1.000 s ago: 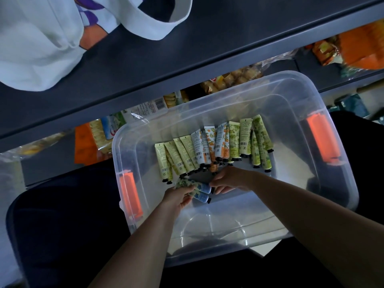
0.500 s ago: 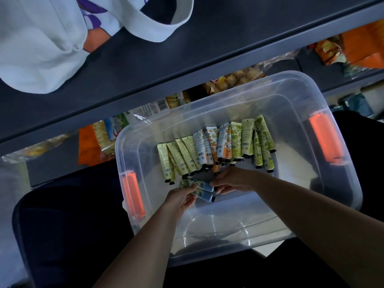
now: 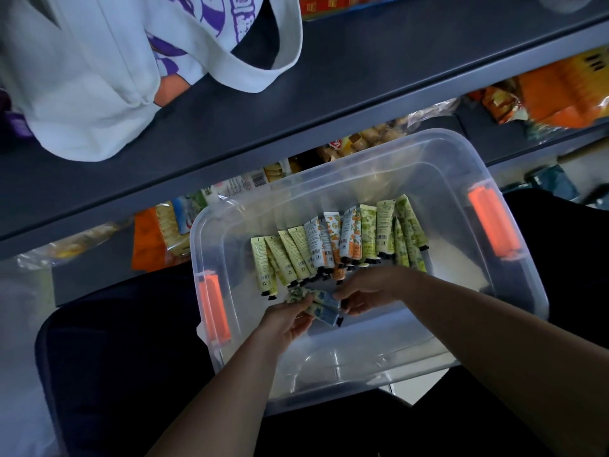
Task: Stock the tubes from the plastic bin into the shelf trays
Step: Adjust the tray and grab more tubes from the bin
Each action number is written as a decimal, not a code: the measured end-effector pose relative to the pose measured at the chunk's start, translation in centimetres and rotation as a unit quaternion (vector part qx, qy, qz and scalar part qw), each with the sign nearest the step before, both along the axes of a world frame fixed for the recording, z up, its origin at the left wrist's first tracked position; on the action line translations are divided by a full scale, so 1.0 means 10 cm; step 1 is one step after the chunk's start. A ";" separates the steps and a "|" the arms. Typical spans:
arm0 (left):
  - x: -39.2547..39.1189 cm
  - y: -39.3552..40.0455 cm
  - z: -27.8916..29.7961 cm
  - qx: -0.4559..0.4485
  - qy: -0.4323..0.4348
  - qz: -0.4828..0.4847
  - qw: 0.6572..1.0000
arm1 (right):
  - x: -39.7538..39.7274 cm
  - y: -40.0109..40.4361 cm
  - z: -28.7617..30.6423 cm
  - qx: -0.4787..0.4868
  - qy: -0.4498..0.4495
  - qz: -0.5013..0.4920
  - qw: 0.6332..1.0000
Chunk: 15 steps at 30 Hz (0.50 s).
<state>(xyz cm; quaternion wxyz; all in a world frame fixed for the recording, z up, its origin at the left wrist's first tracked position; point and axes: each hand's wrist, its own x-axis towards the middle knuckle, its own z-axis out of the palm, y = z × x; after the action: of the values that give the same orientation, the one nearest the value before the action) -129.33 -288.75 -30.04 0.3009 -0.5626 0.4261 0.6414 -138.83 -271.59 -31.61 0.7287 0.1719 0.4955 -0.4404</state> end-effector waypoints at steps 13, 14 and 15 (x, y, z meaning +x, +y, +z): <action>-0.08 0.01 0.48 0.020 0.086 -0.002 0.996 | -0.13 0.22 0.54 -0.054 0.027 -0.027 0.998; -0.09 0.01 0.51 0.026 0.100 0.005 0.995 | -0.13 0.25 0.58 -0.062 0.031 -0.047 0.996; -0.11 0.02 0.55 0.030 0.114 0.012 0.993 | -0.13 0.28 0.62 -0.069 0.037 -0.070 0.994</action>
<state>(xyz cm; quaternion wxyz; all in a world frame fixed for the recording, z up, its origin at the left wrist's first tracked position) -130.44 -288.58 -24.53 0.2593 -0.4822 0.4311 0.7172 -140.14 -268.83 -25.36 0.6874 0.1390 0.4769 -0.5297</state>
